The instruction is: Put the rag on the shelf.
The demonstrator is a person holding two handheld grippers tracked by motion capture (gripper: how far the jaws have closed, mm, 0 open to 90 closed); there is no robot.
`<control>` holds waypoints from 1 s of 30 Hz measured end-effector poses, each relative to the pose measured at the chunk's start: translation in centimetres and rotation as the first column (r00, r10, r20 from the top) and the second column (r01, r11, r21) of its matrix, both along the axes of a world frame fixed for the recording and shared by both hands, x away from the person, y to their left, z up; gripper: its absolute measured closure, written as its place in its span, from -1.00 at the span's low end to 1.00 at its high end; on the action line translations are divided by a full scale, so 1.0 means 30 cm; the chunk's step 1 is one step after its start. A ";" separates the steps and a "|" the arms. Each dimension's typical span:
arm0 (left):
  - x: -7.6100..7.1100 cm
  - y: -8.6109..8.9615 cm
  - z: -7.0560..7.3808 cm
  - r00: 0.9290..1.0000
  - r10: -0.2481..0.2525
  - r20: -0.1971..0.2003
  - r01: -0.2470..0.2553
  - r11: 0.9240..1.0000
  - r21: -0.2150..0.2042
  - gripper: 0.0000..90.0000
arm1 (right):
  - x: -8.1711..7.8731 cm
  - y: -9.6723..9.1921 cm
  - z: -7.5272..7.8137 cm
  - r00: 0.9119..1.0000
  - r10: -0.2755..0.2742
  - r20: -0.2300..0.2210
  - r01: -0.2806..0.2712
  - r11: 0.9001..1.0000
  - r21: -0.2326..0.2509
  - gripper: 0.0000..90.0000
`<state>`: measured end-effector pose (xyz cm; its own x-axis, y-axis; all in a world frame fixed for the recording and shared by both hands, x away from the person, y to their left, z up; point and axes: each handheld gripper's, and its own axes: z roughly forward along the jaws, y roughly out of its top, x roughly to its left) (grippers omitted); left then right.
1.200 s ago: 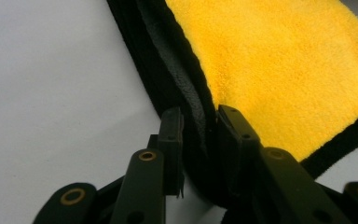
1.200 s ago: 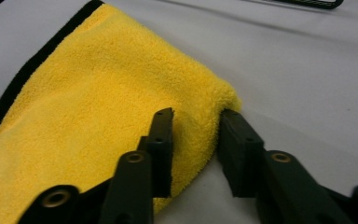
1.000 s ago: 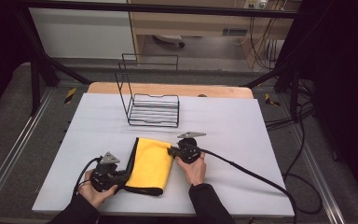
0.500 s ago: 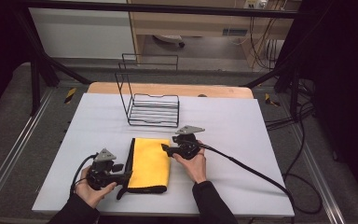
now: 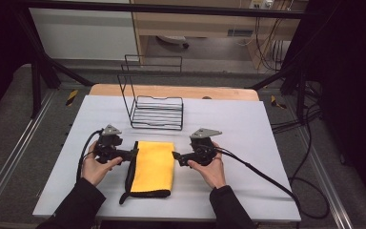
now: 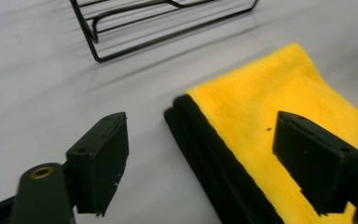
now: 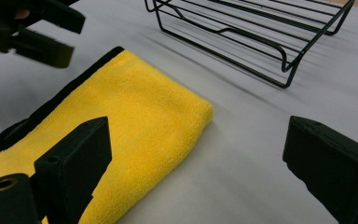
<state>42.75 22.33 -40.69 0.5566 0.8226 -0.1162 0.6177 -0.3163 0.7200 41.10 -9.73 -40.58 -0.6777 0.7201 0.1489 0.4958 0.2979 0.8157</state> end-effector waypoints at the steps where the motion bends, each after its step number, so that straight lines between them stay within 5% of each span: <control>1: 0.019 -0.002 -0.008 1.000 0.015 -0.011 -0.015 1.000 -0.003 -0.56 | -0.002 -0.005 0.000 1.000 0.001 -0.006 -0.001 1.000 0.000 -0.83; 6: 0.083 -0.008 -0.056 0.998 0.038 -0.047 -0.038 0.999 -0.001 -0.28 | -0.011 -0.024 -0.006 1.000 0.002 -0.022 -0.002 1.000 -0.008 -0.81; 11: 0.097 -0.019 -0.091 0.995 0.020 -0.102 -0.019 1.000 0.012 -0.02 | -0.018 -0.016 -0.019 0.999 0.016 -0.031 -0.016 1.000 -0.008 -0.78; 27: 0.111 -0.051 -0.117 0.992 0.001 -0.125 -0.002 1.000 -0.009 0.37 | 0.018 0.015 -0.032 0.998 0.022 -0.053 -0.019 0.998 0.057 -0.62; 30: 0.110 -0.052 -0.117 0.991 -0.013 -0.136 0.011 1.000 -0.021 0.59 | 0.049 0.042 -0.056 0.997 0.014 -0.072 -0.010 0.998 0.061 -0.53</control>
<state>46.06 20.77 -44.19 0.5443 0.8128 -0.2077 0.7064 -0.3106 0.6360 42.57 -8.47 -42.27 -0.6721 0.7003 0.2405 0.5507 0.2558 0.7945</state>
